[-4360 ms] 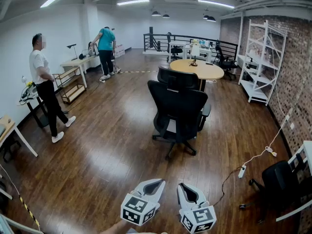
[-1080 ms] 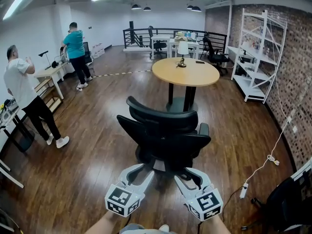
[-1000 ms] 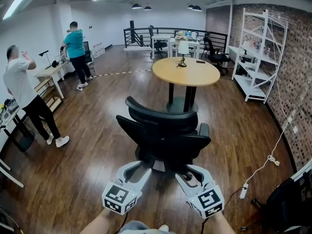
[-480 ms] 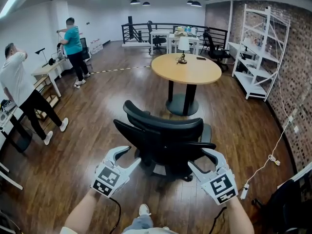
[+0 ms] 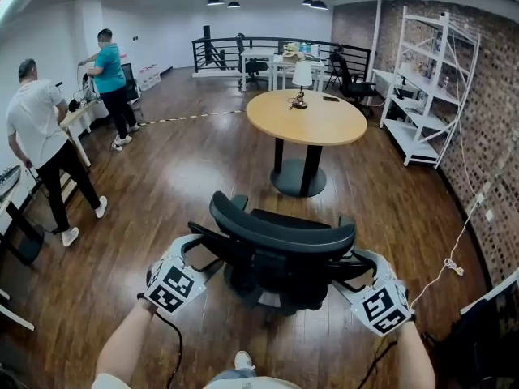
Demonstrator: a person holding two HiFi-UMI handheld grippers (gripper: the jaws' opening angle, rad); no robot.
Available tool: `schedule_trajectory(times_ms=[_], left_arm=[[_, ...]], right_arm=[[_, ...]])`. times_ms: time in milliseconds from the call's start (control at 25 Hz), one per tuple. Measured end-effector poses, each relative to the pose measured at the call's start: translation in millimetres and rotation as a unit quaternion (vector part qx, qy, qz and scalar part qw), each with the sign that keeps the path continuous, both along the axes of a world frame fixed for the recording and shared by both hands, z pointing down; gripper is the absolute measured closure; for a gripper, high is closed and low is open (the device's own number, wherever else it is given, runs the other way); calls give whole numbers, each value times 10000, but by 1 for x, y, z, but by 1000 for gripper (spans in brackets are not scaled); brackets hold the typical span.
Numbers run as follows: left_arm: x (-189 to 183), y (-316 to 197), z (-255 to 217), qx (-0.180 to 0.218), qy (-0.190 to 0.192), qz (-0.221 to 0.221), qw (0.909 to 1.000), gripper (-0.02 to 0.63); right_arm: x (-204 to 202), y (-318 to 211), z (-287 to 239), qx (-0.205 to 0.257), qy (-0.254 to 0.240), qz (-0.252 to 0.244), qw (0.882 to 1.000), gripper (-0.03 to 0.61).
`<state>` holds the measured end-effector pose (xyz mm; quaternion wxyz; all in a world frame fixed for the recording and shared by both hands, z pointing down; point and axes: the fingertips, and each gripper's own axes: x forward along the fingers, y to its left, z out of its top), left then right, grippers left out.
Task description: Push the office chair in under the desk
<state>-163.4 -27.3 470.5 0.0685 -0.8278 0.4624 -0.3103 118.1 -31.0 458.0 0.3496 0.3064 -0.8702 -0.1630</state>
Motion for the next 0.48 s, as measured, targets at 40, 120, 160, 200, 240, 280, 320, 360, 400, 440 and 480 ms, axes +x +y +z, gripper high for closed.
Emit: schedule_trajectory(times_ms=[40, 120, 160, 200, 240, 280, 320, 360, 400, 440, 480], left_arm=[[-2, -6, 1, -27, -71, 61, 10000, 350], [-6, -18, 5, -81, -276, 203, 9994, 342], [-8, -24, 6, -100, -407, 277, 9987, 337], [-9, -29, 7, -111, -555, 353, 9978, 334], [-11, -34, 8, -121, -714, 437, 9964, 333], [-12, -37, 10, -137, -869, 532, 9947, 330], [-13, -40, 12, -164, -994, 639, 9929, 321], [-14, -43, 13, -202, -1069, 747, 9913, 300], [-13, -45, 14, -246, -1104, 845, 9900, 286], [-13, -47, 14, -287, -1125, 929, 9889, 268], [-13, -48, 13, -322, -1167, 1002, 9876, 254]], right_arm=[[1, -3, 3, -39, 97, 23, 9999, 296], [6, -9, 10, -150, 367, 76, 9992, 296], [9, -11, 14, -217, 536, 101, 9983, 296], [12, -12, 19, -287, 712, 116, 9970, 296], [14, -13, 23, -351, 883, 114, 9954, 296], [14, -14, 27, -397, 1041, 96, 9937, 296], [13, -15, 31, -425, 1179, 76, 9921, 296], [12, -17, 34, -447, 1292, 68, 9906, 296], [11, -20, 36, -469, 1372, 73, 9894, 296], [11, -22, 38, -492, 1420, 87, 9886, 296], [11, -24, 40, -511, 1443, 105, 9882, 296]])
